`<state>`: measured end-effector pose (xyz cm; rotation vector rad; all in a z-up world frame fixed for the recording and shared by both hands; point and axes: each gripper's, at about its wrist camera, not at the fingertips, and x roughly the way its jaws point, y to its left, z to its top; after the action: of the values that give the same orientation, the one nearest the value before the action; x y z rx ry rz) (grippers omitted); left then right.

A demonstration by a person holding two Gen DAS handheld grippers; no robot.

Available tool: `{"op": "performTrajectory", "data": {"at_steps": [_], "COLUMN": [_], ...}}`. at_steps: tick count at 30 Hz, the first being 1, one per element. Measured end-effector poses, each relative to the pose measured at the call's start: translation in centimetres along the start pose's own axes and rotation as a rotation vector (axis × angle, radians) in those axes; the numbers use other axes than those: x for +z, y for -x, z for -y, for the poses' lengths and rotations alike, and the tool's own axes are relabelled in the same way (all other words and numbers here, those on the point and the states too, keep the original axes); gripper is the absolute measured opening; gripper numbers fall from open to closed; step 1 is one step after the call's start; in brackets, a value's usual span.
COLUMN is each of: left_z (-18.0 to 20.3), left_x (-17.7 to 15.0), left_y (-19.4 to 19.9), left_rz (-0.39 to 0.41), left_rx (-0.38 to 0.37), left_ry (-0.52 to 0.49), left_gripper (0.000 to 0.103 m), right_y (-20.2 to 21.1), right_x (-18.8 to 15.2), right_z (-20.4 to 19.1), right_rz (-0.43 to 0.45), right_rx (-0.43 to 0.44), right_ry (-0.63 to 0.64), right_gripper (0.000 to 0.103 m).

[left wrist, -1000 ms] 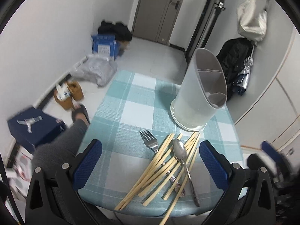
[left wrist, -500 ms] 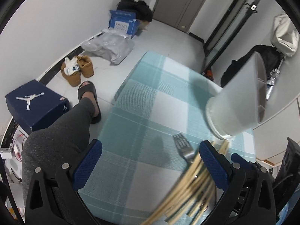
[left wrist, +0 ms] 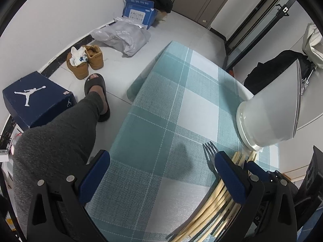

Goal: Organize utensils
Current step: 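Lower the right gripper onto the metal spoon and close on it, then grasp one wooden chopstick with the left gripper while the right gripper lifts the spoon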

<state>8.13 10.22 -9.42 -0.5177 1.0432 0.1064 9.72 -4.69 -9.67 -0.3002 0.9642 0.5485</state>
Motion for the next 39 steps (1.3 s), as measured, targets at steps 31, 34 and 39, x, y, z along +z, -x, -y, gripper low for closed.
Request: {"op": "performTrajectory", "data": {"at_steps": [31,34,39], "left_z": [10.2,11.7,13.8], "left_x": [-2.5,-3.1,-4.1], "left_y": [1.6,1.2,0.5], "left_rz": [-0.025,-0.063,-0.113], "left_rx": [-0.001,-0.031,-0.036], "left_ry": [-0.337,-0.403,-0.501], "left_gripper": [0.102,0.101,0.098], "right_y": [9.3,10.0,10.5], "right_x": [-4.0,-4.5,-5.5], "right_z": [9.7,10.7,11.8], "right_rz": [0.275,0.299,0.316], "right_rx": [0.015,0.006,-0.015], "right_ry": [-0.364,-0.395,-0.445], "right_gripper": [0.033,0.033,0.033]}}
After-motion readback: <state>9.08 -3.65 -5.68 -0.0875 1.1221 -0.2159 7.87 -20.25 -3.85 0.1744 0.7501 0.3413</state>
